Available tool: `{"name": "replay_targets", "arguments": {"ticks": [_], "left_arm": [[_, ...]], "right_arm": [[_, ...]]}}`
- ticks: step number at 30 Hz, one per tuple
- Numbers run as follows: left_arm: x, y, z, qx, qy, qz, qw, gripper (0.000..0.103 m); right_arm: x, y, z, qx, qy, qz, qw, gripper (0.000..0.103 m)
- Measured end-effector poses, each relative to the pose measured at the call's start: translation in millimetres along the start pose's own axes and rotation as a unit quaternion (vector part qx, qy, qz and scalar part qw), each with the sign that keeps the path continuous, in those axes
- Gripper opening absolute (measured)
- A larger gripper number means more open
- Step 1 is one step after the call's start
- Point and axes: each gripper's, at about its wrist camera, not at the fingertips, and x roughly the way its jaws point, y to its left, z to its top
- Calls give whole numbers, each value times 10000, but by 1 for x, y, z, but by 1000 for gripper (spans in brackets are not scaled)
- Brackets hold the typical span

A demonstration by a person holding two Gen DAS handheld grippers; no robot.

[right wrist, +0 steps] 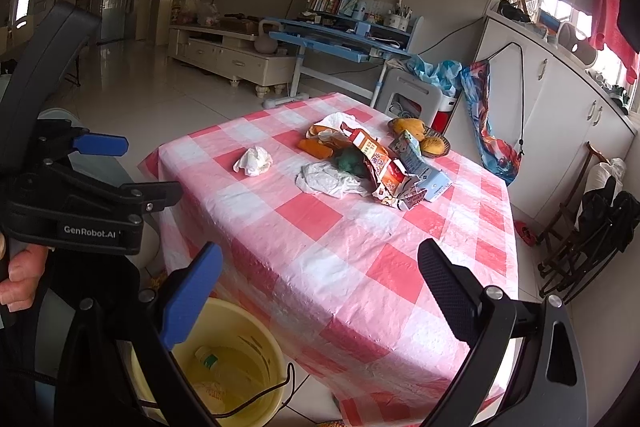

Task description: Collect trash

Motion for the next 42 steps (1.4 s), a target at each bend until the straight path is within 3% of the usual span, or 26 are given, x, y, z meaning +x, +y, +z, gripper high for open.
{"name": "replay_targets", "arguments": {"ticks": [23, 32, 42], "left_arm": [[3, 9, 3, -193, 87, 17, 9998, 88], [29, 12, 35, -523, 313, 26, 9981, 87], [64, 24, 72, -858, 429, 126, 9953, 87]], "right_arm": [[0, 3, 1, -30, 28, 42, 10000, 94], [18, -13, 10, 629, 123, 655, 9958, 94], [93, -25, 37, 777, 607, 1152, 9884, 94]]}}
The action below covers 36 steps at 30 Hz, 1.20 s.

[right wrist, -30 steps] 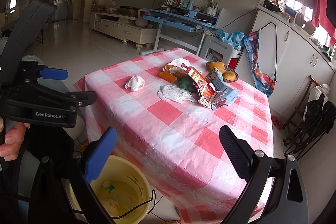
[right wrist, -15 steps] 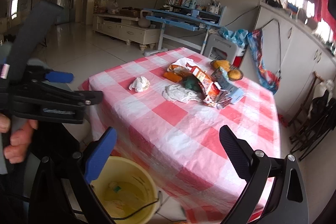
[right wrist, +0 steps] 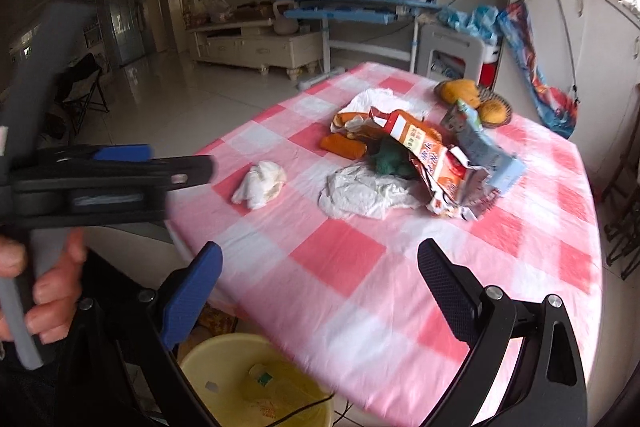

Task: Collect trash
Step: 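Grasp a white tissue with the left gripper while the right gripper grasps another tissue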

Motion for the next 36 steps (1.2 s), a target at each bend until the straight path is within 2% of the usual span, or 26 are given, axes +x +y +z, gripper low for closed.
{"name": "replay_targets", "arguments": {"ticks": [4, 9, 15, 18, 20, 21, 23, 28, 29, 32, 33, 34, 35, 36], "left_arm": [[14, 13, 2, -333, 198, 63, 9992, 88], [19, 12, 3, -370, 219, 15, 9991, 88], [24, 8, 3, -359, 297, 24, 9989, 88], [33, 5, 5, -337, 424, 24, 9985, 88], [37, -1, 5, -257, 462, 56, 9986, 88], [40, -4, 6, -191, 475, 70, 9987, 87], [45, -13, 7, -37, 498, 131, 9987, 87], [68, -30, 15, 198, 564, 313, 9977, 87], [73, -34, 15, 285, 560, 360, 9974, 85], [84, -42, 14, 525, 534, 431, 9963, 61], [83, -45, 14, 589, 488, 413, 9962, 50], [83, -46, 14, 630, 469, 340, 9963, 44], [82, -47, 15, 638, 471, 184, 9967, 32], [81, -46, 16, 607, 485, 46, 9970, 25]], "right_arm": [[27, -6, 14, -68, 169, 6, 9998, 92], [58, -14, 28, -59, 398, -8, 9992, 88], [81, -31, 30, 153, 712, -47, 9973, 74], [83, -34, 29, 216, 778, -47, 9967, 60], [80, -33, 28, 81, 812, -166, 9965, 39], [77, -35, 27, 71, 842, -141, 9963, 34], [73, -38, 25, 115, 937, -36, 9955, 17], [48, -38, 14, -81, 1215, 87, 9925, 14], [44, -37, 12, -121, 1230, 94, 9923, 14], [18, -38, 5, -85, 1215, 163, 9924, 14], [12, -41, 3, -5, 1202, 206, 9925, 14], [5, -44, -1, 138, 1171, 290, 9926, 14], [1, -47, -3, 285, 1131, 369, 9925, 14], [-4, -52, -6, 477, 1063, 459, 9921, 14]]}}
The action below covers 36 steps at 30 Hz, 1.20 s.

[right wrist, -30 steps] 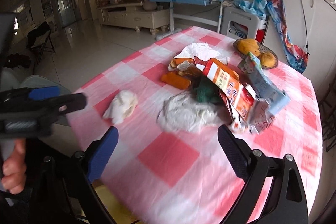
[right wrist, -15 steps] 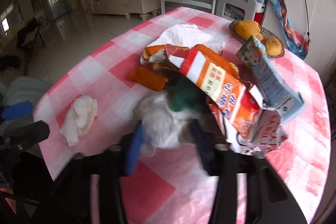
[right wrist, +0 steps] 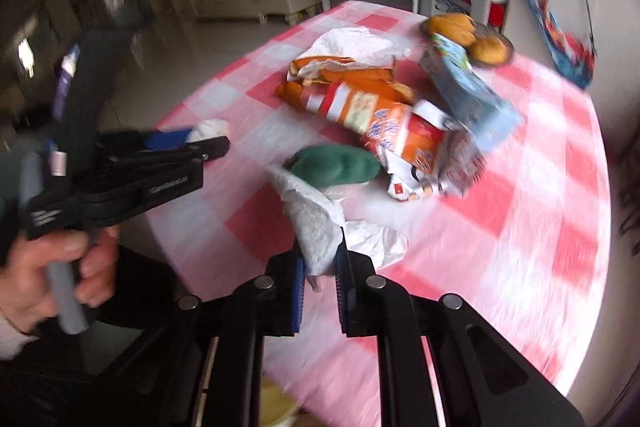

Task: Collect trash
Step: 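Grasp a white tissue with the left gripper while the right gripper grasps another tissue, then lower both held tissues into the yellow bucket and open both grippers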

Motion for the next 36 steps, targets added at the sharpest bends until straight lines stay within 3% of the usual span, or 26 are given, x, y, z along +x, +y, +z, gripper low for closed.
{"name": "replay_targets", "arguments": {"ticks": [3, 9, 15, 24, 29, 34, 36], "left_arm": [[-7, 3, -3, -88, -49, -398, 9992, 21], [-33, 5, -10, -112, -383, -869, 9954, 21], [-48, 11, -17, -149, -450, -917, 9947, 21], [-70, 15, -31, -18, -562, -920, 9942, 21], [-81, 16, -44, 77, -587, -914, 9941, 21], [-89, 17, -61, 173, -484, -885, 9948, 21], [-92, 16, -70, 241, -430, -873, 9950, 21]], "right_arm": [[-13, -8, -6, 421, -268, 234, 9985, 14], [-44, 2, -1, 450, -1127, 493, 9914, 14], [-43, 4, -7, 512, -1140, 649, 9900, 14], [-45, 33, -40, 303, -796, 1303, 9878, 15], [-27, 63, -62, -88, -128, 1591, 9871, 16], [-9, 83, -74, -406, 365, 1542, 9865, 17], [-5, 83, -76, -406, 493, 1448, 9874, 21]]}}
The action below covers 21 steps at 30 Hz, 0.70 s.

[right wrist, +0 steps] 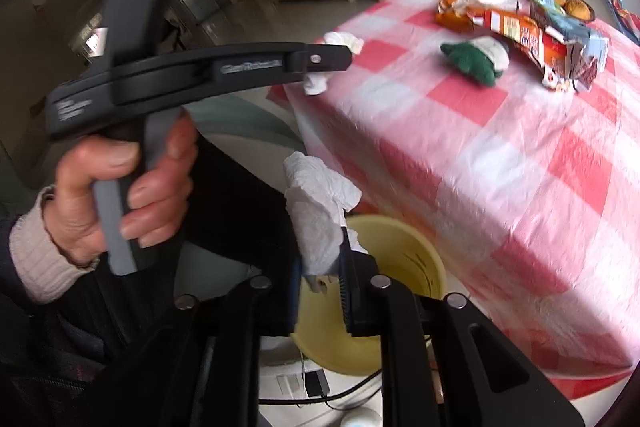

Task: Collect trash
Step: 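Lower both held tissues into the yellow bucket and open both grippers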

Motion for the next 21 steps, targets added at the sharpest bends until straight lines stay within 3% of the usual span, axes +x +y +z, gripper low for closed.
{"name": "replay_targets", "arguments": {"ticks": [2, 3, 12, 16, 18, 19, 21], "left_arm": [[-3, -2, -9, 55, 78, 7, 10000, 21], [-4, -2, -13, 77, 120, 12, 9999, 21], [-14, -11, -45, 293, 462, -12, 9985, 21], [-10, -24, -65, 614, 931, -214, 9935, 23], [-4, -31, -76, 828, 1205, -206, 9890, 39], [-4, -34, -78, 886, 1239, -162, 9882, 44], [-6, -36, -79, 958, 1120, 1, 9891, 62]], "right_arm": [[1, -2, -1, 52, 22, -156, 9999, 52], [0, -3, -2, 67, -26, -275, 9996, 58], [-28, -8, -10, 437, -786, -566, 9943, 69], [-39, -3, -15, 362, -1112, -798, 9899, 74], [-44, -2, -16, 331, -1260, -902, 9874, 75], [-45, -2, -16, 339, -1300, -919, 9867, 76], [-48, -4, -16, 397, -1403, -977, 9845, 79]]}}
